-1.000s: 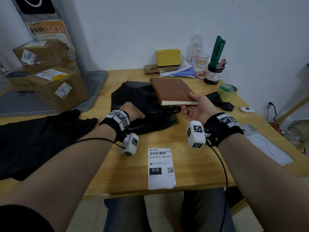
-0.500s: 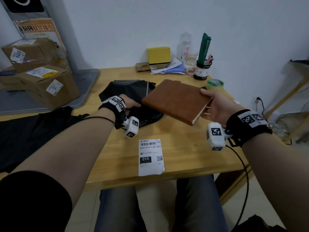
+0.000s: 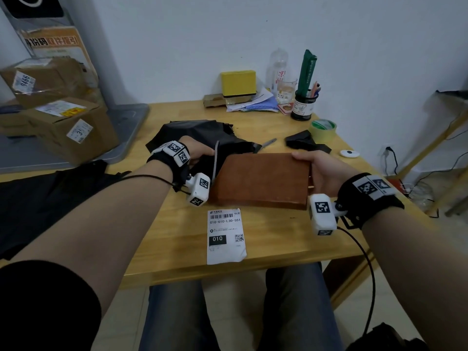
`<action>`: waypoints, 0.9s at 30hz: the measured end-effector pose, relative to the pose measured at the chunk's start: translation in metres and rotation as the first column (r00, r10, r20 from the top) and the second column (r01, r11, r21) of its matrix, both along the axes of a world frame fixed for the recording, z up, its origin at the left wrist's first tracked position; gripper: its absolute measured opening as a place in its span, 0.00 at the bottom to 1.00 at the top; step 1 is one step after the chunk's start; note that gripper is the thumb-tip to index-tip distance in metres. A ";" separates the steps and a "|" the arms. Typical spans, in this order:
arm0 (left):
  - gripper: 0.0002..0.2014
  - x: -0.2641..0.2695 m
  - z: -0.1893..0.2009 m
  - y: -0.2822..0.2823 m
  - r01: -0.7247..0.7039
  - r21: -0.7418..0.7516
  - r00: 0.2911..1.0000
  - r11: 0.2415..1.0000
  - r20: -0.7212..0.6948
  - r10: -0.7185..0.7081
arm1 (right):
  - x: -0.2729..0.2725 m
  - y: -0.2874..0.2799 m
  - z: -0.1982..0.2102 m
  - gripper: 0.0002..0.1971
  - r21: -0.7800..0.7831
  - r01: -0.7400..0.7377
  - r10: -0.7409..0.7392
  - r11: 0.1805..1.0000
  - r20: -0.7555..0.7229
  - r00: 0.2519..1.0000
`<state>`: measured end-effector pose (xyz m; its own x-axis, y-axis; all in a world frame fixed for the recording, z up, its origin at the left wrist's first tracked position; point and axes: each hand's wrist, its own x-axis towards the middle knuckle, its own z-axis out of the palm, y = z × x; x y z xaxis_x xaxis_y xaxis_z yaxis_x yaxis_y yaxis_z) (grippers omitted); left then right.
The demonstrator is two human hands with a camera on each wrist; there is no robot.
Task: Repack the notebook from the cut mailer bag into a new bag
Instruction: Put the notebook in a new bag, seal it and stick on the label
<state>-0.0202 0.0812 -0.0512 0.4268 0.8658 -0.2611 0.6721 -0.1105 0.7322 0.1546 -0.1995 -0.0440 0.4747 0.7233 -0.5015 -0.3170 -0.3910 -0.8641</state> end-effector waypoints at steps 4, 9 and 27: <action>0.21 0.000 0.000 -0.001 0.065 0.018 0.998 0.998 -0.005 -0.065 | 0.001 0.007 -0.004 0.10 0.038 0.068 -0.067 0.997 -0.037 0.997; 0.24 0.000 0.005 -0.005 0.074 0.048 0.997 0.996 -0.017 -0.073 | -0.005 0.020 -0.006 0.09 0.042 0.078 -0.076 0.996 -0.048 0.996; 0.03 -0.008 0.019 -0.006 0.106 0.170 0.981 0.980 0.144 -0.132 | -0.021 0.035 -0.005 0.10 0.093 0.080 -0.070 0.992 -0.100 0.992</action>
